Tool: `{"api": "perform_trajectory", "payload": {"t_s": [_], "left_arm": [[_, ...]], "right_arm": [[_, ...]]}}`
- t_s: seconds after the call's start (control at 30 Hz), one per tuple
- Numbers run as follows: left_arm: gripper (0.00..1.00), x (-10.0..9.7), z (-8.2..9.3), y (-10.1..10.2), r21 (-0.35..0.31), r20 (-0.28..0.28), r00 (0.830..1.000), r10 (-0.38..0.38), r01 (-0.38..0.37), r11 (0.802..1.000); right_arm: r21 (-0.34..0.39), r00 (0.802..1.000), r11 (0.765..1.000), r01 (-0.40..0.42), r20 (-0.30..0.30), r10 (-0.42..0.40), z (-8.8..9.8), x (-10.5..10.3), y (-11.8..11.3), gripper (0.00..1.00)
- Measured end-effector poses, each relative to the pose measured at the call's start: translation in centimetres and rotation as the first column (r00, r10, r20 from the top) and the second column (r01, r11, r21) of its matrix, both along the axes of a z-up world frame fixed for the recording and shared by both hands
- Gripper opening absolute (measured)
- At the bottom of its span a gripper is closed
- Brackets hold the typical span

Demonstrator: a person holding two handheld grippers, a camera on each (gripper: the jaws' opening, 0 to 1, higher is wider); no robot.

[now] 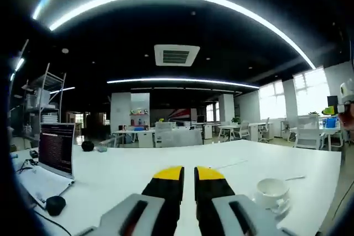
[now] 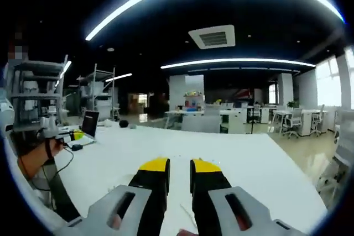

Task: Tidy tabletop coffee trays, cups and spoons，present forward

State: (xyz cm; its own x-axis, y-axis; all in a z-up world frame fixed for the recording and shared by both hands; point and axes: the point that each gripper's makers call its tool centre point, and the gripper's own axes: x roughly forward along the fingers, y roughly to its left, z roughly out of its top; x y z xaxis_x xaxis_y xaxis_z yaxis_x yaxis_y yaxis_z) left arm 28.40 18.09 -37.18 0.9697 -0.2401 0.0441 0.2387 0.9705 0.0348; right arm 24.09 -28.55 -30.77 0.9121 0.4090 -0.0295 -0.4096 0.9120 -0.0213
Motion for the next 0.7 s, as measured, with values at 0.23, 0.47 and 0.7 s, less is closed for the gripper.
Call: {"api": "perform_trajectory", "payload": {"t_s": [0.23,0.47,0.7], "left_arm": [[0.15,-1.8,-1.5,0.5,0.038,0.090,0.996,0.012,-0.016,0.999],[0.15,-3.2,-3.6,1.2,0.027,0.106,0.993,0.045,-0.048,0.998],[0.20,-3.5,-5.7,1.9,0.022,0.087,0.992,0.091,-0.093,0.995]], "right_arm": [[0.020,0.996,0.999,0.037,0.085,-0.038,-2.0,-1.4,-1.3,0.19],[0.086,0.991,0.996,0.030,0.129,-0.041,-4.5,-1.2,-2.4,0.20],[0.123,0.986,0.989,0.086,0.131,-0.102,-7.9,0.1,-4.6,0.26]]}}
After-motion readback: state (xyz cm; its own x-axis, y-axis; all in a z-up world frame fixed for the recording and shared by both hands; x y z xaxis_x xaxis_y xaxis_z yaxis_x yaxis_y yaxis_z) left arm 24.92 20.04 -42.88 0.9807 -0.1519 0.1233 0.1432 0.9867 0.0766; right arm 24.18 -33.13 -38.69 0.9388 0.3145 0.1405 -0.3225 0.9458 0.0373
